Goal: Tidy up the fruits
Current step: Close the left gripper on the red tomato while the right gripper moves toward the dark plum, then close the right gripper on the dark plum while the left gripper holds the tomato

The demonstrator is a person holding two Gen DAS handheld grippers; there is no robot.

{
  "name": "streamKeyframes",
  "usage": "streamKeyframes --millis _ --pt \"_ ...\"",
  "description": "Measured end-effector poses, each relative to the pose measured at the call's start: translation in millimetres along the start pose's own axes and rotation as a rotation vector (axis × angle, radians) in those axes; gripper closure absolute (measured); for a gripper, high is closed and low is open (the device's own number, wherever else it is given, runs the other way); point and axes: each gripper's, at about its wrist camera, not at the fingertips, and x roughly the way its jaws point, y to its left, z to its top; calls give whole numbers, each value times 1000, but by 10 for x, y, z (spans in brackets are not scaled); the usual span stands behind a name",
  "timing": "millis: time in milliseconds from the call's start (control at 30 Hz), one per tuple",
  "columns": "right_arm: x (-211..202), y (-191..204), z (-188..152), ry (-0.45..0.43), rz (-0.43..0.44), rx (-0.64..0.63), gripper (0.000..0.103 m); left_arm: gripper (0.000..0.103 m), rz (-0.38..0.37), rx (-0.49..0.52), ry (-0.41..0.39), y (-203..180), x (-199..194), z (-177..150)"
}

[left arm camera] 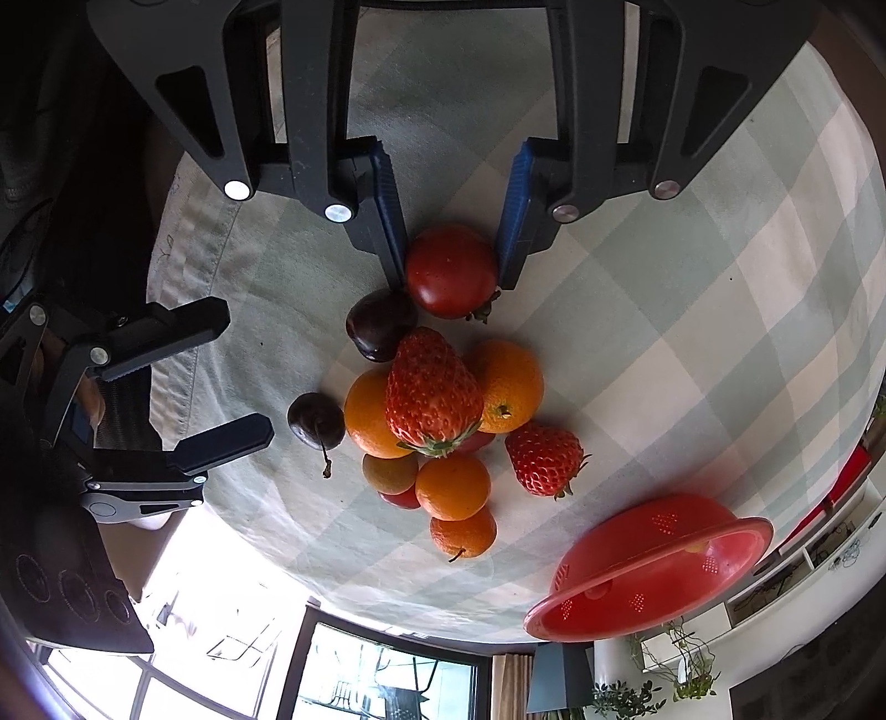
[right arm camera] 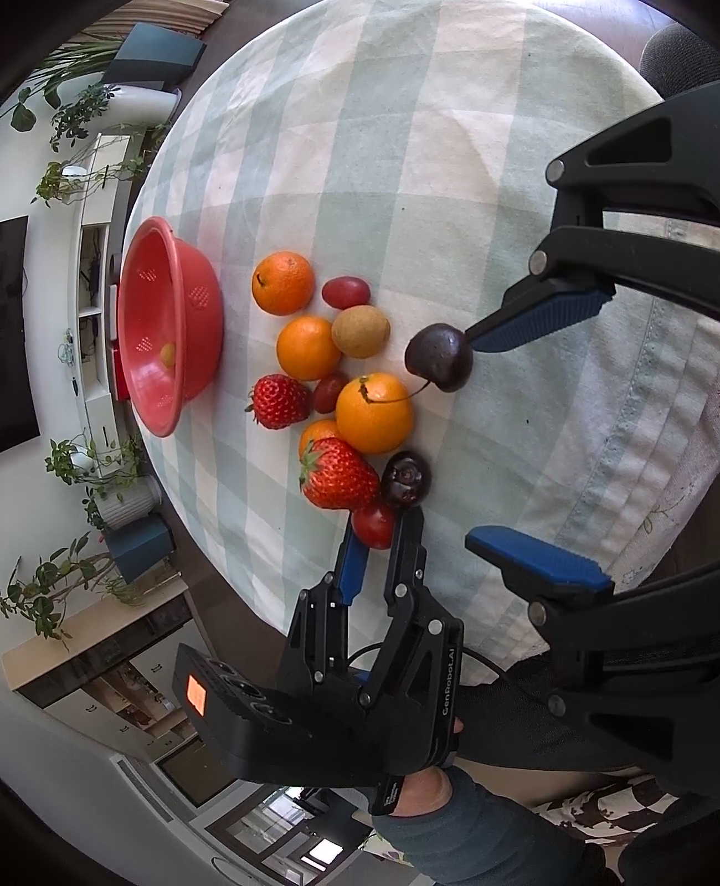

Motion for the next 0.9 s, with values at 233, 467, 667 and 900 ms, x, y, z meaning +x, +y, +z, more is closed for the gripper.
streamKeyframes --millis 233,467,667,900 --pt "166 85 87 5 49 -7 38 73 3 -53 -32 45 -124 -124" --pt "329 234 176 29 44 -34 38 73 15 -98 -68 107 -279 -237" --pt "415 243 232 38 -3 -14 38 73 15 -106 -79 141 -312 -258" --pt "526 275 280 42 -51 -26 52 73 12 -113 -88 153 -336 -275"
